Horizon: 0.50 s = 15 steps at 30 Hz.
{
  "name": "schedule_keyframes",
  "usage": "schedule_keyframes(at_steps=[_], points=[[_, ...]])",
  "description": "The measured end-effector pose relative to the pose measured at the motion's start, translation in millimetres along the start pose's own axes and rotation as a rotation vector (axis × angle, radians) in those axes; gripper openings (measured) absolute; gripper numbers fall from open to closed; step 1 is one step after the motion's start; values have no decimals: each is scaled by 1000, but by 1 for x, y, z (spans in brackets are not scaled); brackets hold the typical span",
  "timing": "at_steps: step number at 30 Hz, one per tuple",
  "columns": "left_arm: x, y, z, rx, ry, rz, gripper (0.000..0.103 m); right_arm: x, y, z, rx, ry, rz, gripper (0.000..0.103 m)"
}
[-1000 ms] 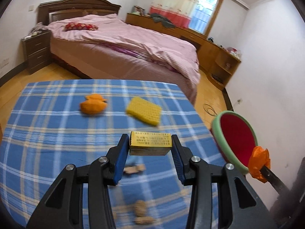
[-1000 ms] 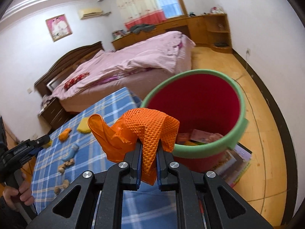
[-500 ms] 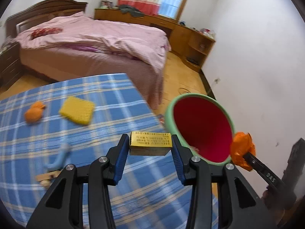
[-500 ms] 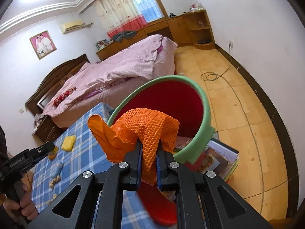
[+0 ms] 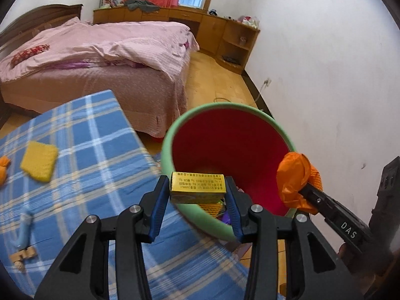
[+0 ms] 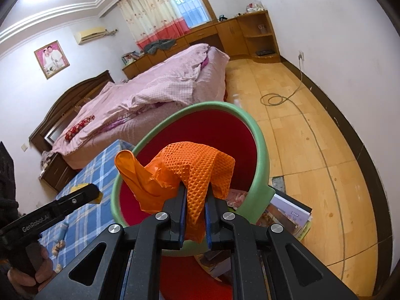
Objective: Collect trash
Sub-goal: 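Carry both items over the red bucket and open both tools to drop them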
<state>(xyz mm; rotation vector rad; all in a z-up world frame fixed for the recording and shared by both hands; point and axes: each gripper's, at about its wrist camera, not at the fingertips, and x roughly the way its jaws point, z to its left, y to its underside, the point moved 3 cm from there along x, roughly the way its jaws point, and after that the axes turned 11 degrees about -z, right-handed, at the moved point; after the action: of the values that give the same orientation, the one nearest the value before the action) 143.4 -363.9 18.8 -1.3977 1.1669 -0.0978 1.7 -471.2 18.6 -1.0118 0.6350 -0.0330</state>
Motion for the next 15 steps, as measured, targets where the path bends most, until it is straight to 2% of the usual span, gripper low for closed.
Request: schedule_keyframes(at_steps=[9, 10, 12, 13, 15], points=[[20, 5, -12, 53, 2, 6, 45, 8, 3, -17, 48, -29, 25, 16], [21, 5, -12, 53, -1, 8, 46, 9, 1, -17, 54, -34, 25, 19], [23, 6, -12, 51, -4, 16, 55, 10, 0, -16, 62, -43, 25, 26], [24, 6, -12, 48, -6, 16, 56, 10, 0, -15, 65, -50, 27, 31], [24, 6, -11, 39, -8, 15, 57, 10, 0, -13, 62, -56, 27, 31]])
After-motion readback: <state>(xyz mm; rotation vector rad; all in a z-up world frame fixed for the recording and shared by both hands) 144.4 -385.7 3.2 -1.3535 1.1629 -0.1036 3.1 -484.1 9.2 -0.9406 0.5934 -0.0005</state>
